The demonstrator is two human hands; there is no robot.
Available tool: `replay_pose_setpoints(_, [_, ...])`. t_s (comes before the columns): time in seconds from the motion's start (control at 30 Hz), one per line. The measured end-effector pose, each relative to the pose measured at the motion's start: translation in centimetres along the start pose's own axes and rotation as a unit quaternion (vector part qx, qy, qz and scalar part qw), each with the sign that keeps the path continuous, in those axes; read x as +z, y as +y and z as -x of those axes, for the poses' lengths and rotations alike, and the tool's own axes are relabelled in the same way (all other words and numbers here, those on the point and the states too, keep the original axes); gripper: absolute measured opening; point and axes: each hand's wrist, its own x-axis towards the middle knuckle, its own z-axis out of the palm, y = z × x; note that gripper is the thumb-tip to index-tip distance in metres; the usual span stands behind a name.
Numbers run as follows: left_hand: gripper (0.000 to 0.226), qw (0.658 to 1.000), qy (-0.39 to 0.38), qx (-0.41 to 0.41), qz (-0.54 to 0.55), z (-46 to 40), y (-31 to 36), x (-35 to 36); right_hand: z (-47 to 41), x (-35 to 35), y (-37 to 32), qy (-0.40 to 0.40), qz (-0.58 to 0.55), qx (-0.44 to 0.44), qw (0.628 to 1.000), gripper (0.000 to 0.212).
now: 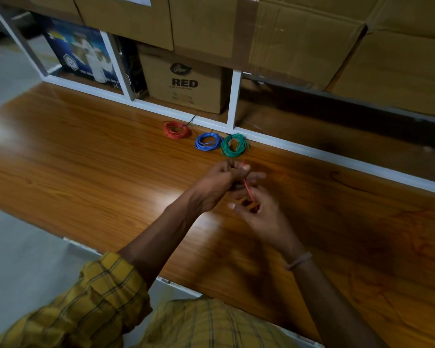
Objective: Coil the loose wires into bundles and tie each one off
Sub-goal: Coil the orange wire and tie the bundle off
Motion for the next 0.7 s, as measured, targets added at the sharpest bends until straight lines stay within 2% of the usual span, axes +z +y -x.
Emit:
replay_pose_setpoints(0.03, [0.004,1.000,0.001,-0.006,-0.002,-0.1,0.0,-0.1,0.0,0.6,0.1,0.020,-0.015,0.007,1.000,0.005])
replay_pose_setpoints(0.13, [0.010,0.999,0.018,0.003,-0.045,0.0,0.3,-0.7,0.2,0.8,-0.1,0.052,-0.105,0.051,0.992,0.037])
replay_pose_setpoints(0.2, [0.017,0.992,0.051,0.032,-0.112,0.2,0.4,-1.1,0.6,-0.1,-0.7,0.032,-0.152,0.057,0.986,0.046])
replay_pose_setpoints(0.3, [0.023,0.970,0.085,0.114,-0.197,0.3,-0.3,-1.5,0.6,-2.0,-1.8,-0.028,-0.190,0.067,0.979,0.043])
replay_pose_setpoints(0.37, [0.029,0.951,0.092,0.169,-0.241,0.2,-0.7,-1.8,0.5,-3.1,-2.2,-0.086,-0.284,0.081,0.952,0.039])
replay_pose_setpoints(0.47, [0.040,0.938,0.077,0.226,-0.250,0.1,-0.3,-1.9,0.5,-4.6,-2.4,-0.173,-0.403,0.081,0.895,0.039])
replay_pose_setpoints(0.57, [0.019,0.930,0.001,0.234,-0.282,0.1,0.4,-2.2,0.6,-6.4,-2.8,-0.209,-0.458,0.074,0.861,0.042])
replay_pose_setpoints(0.6, [0.013,0.931,-0.020,0.225,-0.286,0.3,0.7,-2.3,0.6,-7.3,-3.2,-0.202,-0.462,0.070,0.861,0.043])
replay_pose_setpoints(0.7, [0.029,0.949,-0.036,0.186,-0.254,1.0,1.5,-2.9,-0.1,-10.1,-4.0,-0.112,-0.419,0.068,0.899,0.044])
